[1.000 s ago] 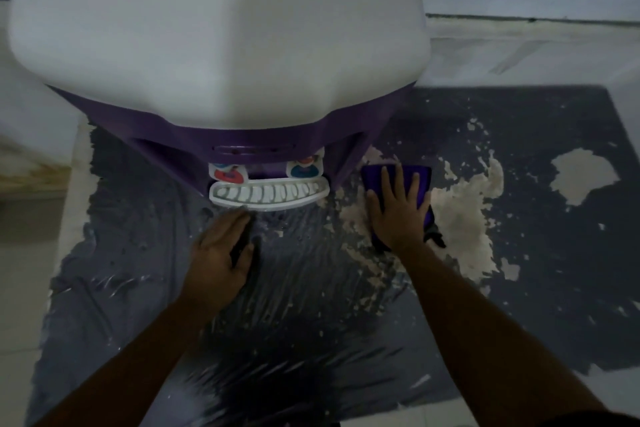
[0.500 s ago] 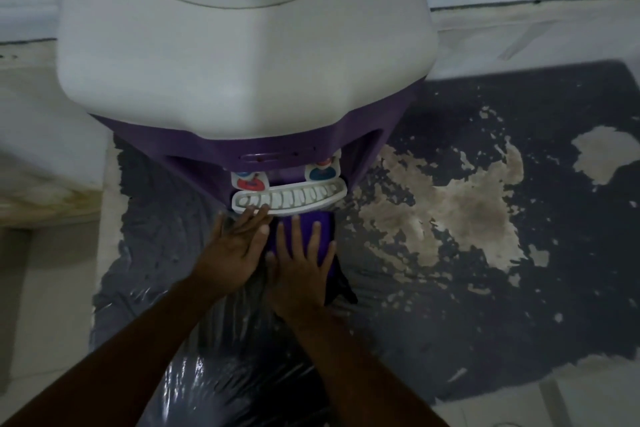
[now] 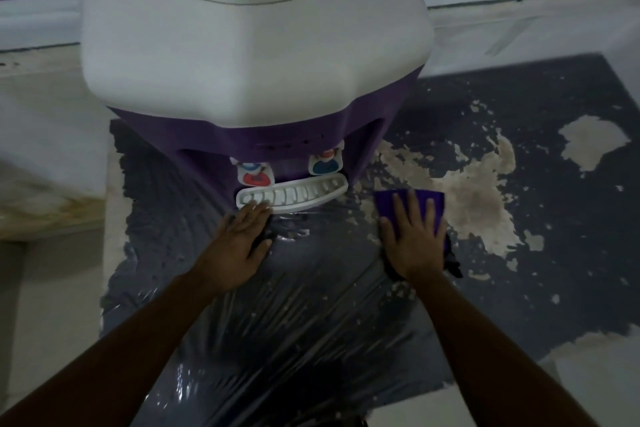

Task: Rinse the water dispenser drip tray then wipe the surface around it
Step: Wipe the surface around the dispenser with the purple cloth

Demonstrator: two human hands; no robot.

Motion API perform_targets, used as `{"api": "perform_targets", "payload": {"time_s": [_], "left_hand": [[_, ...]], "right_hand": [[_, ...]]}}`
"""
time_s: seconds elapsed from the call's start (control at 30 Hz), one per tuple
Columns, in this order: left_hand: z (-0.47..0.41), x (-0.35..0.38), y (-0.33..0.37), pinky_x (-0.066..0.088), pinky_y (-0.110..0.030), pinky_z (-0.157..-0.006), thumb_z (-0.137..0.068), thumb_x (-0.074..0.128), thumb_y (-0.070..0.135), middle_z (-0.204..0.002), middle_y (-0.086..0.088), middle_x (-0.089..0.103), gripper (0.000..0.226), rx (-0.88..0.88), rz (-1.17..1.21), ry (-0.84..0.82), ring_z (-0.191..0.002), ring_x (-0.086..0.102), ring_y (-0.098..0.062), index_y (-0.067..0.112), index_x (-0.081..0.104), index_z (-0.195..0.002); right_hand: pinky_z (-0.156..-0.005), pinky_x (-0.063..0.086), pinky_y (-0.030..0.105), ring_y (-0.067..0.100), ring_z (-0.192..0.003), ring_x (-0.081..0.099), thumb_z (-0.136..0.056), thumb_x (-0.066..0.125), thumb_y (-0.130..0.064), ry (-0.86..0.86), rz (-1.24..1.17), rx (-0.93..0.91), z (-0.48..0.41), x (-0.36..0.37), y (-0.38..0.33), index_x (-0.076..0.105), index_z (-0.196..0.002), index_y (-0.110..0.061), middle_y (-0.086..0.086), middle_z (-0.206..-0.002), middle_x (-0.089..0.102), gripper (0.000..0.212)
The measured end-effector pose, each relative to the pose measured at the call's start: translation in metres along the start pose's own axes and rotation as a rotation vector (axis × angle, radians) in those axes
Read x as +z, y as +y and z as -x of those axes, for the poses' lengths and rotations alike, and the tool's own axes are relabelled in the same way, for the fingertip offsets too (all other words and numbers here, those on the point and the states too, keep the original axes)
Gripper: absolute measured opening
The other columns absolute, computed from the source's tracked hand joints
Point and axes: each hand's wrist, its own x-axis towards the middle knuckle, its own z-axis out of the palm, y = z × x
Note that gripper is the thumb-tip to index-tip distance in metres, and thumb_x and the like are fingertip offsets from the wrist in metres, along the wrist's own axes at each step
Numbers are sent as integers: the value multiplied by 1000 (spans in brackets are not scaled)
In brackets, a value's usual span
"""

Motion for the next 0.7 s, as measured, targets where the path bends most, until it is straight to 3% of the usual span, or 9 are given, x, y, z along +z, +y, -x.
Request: {"api": "perform_targets", "payload": {"time_s": [0.17,0.37,0.43,0.5,0.53,0.6,0.7], "left_hand": [[30,-3,-25,24,-42,-117,-94,32,46,-148,-11,42,62,-36,119,134,-140,33,-28,9,41,-143],[89,-1,-61,37,-54,-107,-92,38,35,-137,-19,53,55,-252,184,292,-128,47,-36,1,52,-132],[107,-1,-73,40,-53,-104,-92,38,35,-135,-20,54,54,-284,173,309,-125,50,-36,0,54,-130],[122,-2,-84,41,-54,-102,-91,36,36,-134,-20,55,55,-340,140,314,-123,51,-37,0,55,-129],[129,-3,-88,42,-54,-101,-91,35,37,-134,-20,54,56,-365,125,314,-123,51,-38,1,55,-129],[140,-5,-96,45,-56,-97,-90,35,36,-136,-20,53,55,-384,110,315,-122,52,-38,3,54,-130],[152,-9,-107,47,-56,-94,-90,36,34,-137,-19,52,53,-380,124,333,-122,53,-36,4,52,-132]], "right_hand": [[-118,-6,61,30,-152,-6,-101,15,-52,77,-150,114,9,14,-28,14,-156,-33,-6,-166,7,58],[-118,-8,57,29,-152,-4,-101,12,-50,6,-87,-76,52,51,-140,13,-155,-33,-9,-165,4,57],[-119,4,61,32,-151,11,-101,25,-46,-5,-50,-208,72,65,-182,25,-153,-31,-5,-163,17,54],[-112,27,65,35,-146,28,-97,39,-44,-26,12,-463,96,81,-221,42,-146,-29,-3,-157,36,51],[-111,31,64,35,-146,29,-95,42,-45,-63,46,-601,111,91,-237,45,-144,-30,-3,-156,38,51],[-114,20,63,34,-149,18,-95,41,-49,-151,120,-864,141,114,-258,41,-146,-33,-6,-160,31,53],[-120,-1,61,32,-153,1,-99,35,-54,-175,164,-1109,156,127,-259,27,-153,-34,-8,-164,20,58]]}}
